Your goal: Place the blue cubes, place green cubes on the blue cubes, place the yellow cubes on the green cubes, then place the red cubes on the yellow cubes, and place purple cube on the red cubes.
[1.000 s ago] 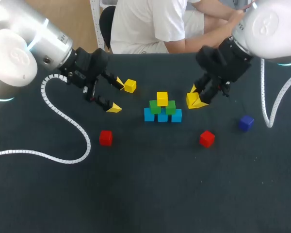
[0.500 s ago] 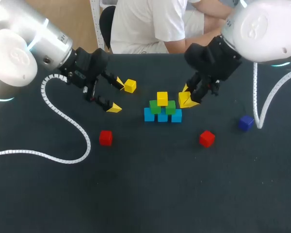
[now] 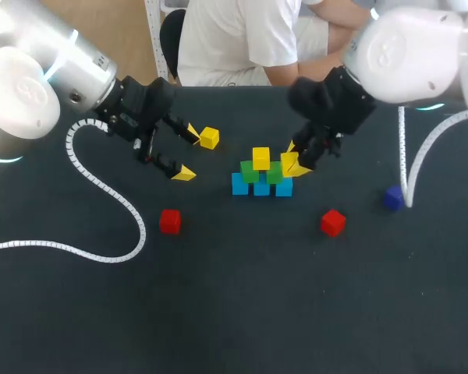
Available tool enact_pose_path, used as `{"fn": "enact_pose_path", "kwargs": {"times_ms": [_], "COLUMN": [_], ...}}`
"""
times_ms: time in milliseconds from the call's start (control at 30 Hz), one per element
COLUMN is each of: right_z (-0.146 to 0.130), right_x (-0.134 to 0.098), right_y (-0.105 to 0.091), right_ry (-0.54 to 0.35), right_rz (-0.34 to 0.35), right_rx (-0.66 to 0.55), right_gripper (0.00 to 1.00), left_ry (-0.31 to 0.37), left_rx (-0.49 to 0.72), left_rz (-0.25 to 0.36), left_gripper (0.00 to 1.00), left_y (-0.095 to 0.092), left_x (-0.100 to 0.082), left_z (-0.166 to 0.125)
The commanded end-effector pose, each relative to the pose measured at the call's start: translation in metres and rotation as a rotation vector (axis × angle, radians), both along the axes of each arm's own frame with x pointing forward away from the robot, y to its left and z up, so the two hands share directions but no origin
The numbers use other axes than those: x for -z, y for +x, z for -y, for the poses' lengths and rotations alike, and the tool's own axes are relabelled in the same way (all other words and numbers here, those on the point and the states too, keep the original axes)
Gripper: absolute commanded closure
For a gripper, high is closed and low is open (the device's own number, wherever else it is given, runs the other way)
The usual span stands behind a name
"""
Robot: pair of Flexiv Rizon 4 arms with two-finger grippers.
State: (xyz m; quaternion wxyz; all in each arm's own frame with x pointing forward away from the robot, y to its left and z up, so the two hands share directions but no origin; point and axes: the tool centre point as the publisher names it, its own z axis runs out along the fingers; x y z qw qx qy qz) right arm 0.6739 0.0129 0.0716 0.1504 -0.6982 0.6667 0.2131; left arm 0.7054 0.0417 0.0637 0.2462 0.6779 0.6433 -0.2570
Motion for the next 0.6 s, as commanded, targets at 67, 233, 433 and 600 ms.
{"fn": "enact_pose_path", "kwargs": {"times_ms": [67, 233, 433, 600], "right_z": [-0.0068, -0.0082, -0.0066, -0.0048], "right_x": [0.0074, 0.0089, 0.0097, 0.0133], "right_y": [0.0116, 0.0147, 0.0176, 0.0199], "right_ry": [-0.014, -0.020, -0.015, 0.000], "right_rz": [-0.024, -0.024, -0.022, -0.022], "right_rx": [-0.004, -0.003, 0.009, 0.025], "right_gripper": [1.00, 1.00, 1.00, 1.00], "left_ry": [0.003, 0.003, 0.003, 0.003], "left_rx": [0.002, 0.002, 0.002, 0.002], "left_rz": [-0.003, -0.003, -0.003, -0.003], "left_gripper": [0.00, 0.00, 0.00, 0.00], "left_y": [0.0014, 0.0014, 0.0014, 0.0014], "left_x": [0.0000, 0.0000, 0.0000, 0.0000], "left_z": [0.0000, 0.0000, 0.0000, 0.0000]}}
